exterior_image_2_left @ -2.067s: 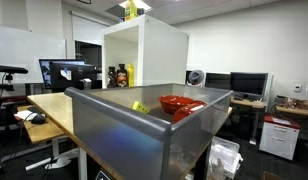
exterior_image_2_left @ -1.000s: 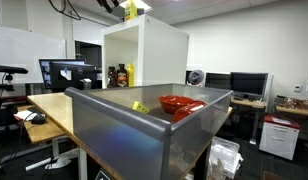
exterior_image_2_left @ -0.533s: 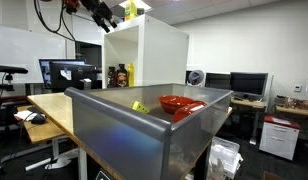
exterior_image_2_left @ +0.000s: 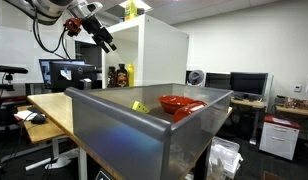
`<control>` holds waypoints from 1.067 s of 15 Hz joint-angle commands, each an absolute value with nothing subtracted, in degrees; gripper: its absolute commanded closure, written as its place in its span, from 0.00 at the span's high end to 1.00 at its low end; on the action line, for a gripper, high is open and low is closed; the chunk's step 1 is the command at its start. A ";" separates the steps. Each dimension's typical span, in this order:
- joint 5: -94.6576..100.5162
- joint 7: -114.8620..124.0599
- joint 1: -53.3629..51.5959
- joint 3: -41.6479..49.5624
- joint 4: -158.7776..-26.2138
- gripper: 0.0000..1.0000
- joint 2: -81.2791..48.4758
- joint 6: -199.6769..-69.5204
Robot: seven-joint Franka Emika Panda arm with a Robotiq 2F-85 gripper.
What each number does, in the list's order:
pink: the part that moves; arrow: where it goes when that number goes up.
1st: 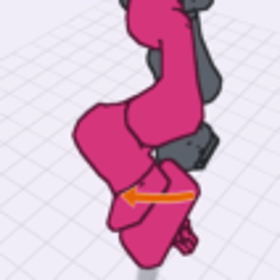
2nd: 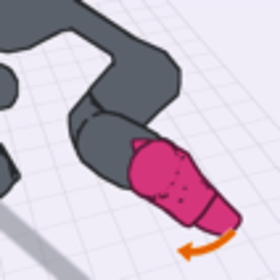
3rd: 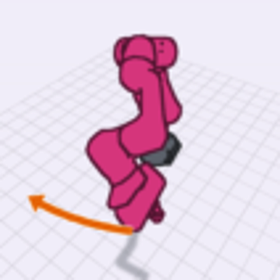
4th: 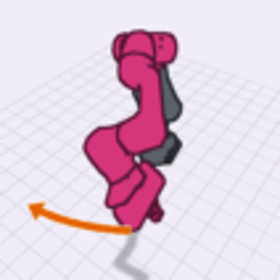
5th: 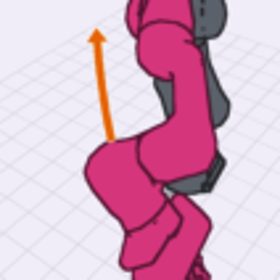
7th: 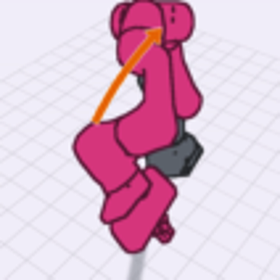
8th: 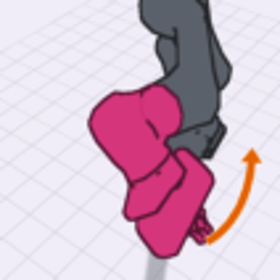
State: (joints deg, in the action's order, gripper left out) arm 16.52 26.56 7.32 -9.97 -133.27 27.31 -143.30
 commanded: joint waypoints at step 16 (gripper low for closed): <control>21.86 31.92 8.35 -15.22 -135.67 1.00 21.57 -141.33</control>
State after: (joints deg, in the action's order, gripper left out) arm 20.76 30.11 8.71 -15.47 -135.26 21.79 -142.09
